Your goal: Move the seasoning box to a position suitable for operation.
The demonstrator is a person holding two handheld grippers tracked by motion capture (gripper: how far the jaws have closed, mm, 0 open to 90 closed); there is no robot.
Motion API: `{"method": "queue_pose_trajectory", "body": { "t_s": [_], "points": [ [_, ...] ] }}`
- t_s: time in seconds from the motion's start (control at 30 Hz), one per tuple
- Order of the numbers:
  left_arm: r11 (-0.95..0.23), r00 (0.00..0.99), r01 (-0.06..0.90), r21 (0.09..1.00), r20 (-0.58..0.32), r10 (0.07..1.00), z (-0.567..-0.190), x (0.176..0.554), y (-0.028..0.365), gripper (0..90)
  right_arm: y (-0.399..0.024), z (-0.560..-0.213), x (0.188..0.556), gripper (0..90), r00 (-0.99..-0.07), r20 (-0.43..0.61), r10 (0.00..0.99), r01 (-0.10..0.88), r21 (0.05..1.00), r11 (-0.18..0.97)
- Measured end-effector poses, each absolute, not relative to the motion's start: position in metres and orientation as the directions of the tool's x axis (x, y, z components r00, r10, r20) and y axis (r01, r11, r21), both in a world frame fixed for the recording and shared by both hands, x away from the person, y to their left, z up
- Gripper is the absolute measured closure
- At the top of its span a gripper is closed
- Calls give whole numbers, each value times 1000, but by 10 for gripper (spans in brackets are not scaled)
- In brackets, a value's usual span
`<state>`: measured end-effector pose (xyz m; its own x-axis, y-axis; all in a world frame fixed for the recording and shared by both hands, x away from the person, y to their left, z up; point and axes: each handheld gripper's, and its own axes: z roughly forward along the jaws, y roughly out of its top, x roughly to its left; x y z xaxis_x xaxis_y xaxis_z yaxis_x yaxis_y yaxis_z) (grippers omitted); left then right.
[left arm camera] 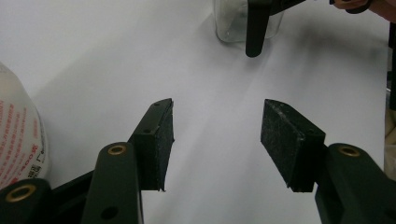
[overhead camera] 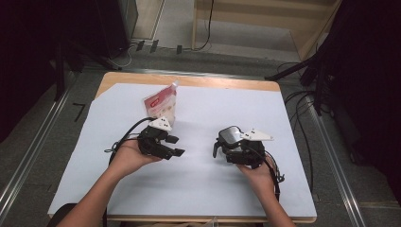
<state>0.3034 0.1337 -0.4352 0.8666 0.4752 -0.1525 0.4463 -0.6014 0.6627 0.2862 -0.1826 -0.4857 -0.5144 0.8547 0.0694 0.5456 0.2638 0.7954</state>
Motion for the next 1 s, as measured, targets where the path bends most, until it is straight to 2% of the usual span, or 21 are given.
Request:
{"method": "queue_pose_trajectory", "body": {
  "t_s": [0.27, 0.73, 1.0],
  "points": [
    [-608, 873, 437, 663, -151, 463, -436, 303, 131, 452, -180, -487, 279, 149, -489, 63, 870, 568, 780, 263],
    [-609, 878, 428, 668, -148, 456, -435, 305, 127, 438, -181, -487, 279, 117, -502, 98, 859, 609, 745, 271],
    [-613, 878, 426, 665, -142, 456, -432, 311, 119, 439, -191, -474, 270, 133, -519, 129, 845, 613, 745, 262]
  ]
}}
